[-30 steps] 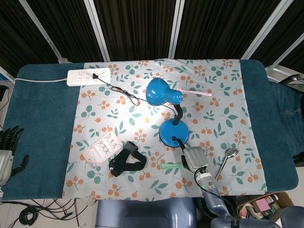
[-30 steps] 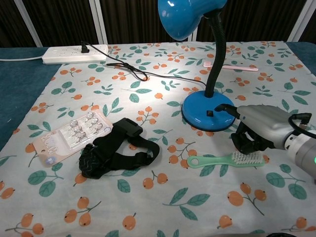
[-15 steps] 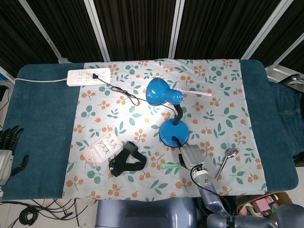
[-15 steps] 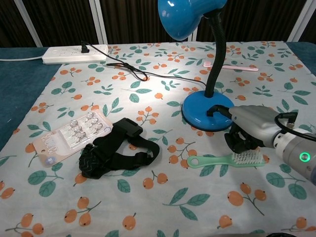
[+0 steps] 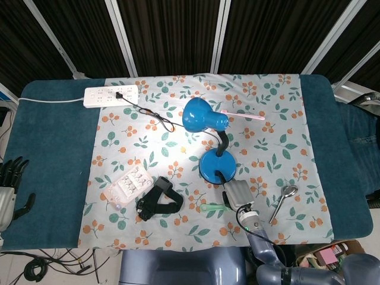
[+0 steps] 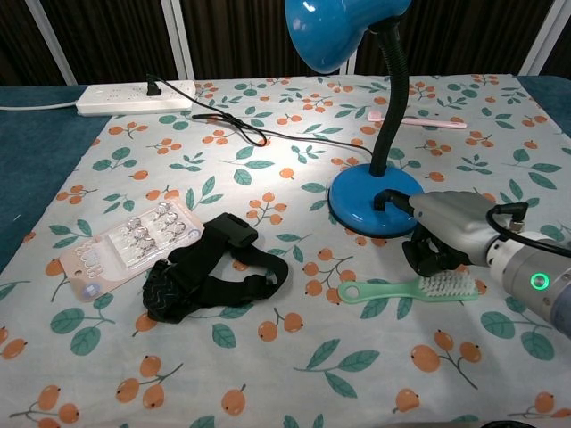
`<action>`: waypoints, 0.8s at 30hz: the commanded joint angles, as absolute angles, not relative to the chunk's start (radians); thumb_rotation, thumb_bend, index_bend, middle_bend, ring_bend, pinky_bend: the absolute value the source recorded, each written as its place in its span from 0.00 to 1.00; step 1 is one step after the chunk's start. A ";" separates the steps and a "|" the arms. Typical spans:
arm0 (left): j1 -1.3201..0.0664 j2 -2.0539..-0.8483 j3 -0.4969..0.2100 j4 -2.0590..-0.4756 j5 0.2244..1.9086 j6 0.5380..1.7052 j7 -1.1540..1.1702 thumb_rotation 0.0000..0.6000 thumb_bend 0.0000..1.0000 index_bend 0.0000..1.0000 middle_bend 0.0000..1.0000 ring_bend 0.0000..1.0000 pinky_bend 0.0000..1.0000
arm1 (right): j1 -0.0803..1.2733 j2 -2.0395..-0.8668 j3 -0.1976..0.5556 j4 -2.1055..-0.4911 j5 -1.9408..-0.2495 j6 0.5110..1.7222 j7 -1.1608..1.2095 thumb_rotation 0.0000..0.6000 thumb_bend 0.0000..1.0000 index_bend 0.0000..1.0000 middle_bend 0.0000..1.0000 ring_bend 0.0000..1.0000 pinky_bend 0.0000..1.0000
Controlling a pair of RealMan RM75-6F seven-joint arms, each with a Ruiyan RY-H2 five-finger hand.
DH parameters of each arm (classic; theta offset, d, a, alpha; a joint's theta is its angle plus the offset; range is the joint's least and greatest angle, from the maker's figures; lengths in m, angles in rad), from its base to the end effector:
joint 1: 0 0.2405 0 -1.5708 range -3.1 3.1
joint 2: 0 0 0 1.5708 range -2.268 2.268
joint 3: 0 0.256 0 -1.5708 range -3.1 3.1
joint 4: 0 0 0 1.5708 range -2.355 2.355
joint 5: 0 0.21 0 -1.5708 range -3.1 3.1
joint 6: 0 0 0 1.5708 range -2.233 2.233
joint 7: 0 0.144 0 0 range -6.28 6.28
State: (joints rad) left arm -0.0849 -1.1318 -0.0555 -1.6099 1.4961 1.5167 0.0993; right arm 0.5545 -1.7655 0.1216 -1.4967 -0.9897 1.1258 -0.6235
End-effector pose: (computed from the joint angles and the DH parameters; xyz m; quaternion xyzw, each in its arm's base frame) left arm -0.3085 0.1821 0.1604 -0.6015 -0.3516 -0.3735 0.6125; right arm -0.1746 -0.2730 -0.0728 0.7125 -0.4353 0.3020 0.4601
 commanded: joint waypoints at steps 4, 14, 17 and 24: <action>-0.085 -1.132 -0.055 -1.609 1.496 1.515 0.100 1.00 0.39 0.00 0.02 0.00 0.03 | 0.558 -1.765 0.117 -1.493 -0.979 1.118 -0.639 1.00 0.61 0.27 0.85 0.87 0.71; -0.086 -1.132 -0.055 -1.608 1.496 1.515 0.100 1.00 0.39 0.00 0.02 0.00 0.03 | 0.566 -1.758 0.135 -1.484 -0.930 1.095 -0.648 1.00 0.61 0.36 0.85 0.87 0.71; -0.086 -1.132 -0.055 -1.608 1.496 1.515 0.101 1.00 0.39 0.00 0.02 0.00 0.03 | 0.568 -1.752 0.151 -1.493 -0.927 1.099 -0.637 1.00 0.61 0.35 0.83 0.85 0.70; -0.085 -1.131 -0.055 -1.608 1.497 1.517 0.099 1.00 0.39 0.00 0.02 0.00 0.03 | 0.562 -1.680 0.204 -1.602 -0.992 1.155 -0.576 1.00 0.42 0.14 0.48 0.55 0.47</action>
State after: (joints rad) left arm -0.0851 -1.1306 -0.0549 -1.6079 1.4973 1.5170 0.0985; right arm 0.5659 -1.7175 0.1838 -1.5547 -0.9636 1.1310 -0.5973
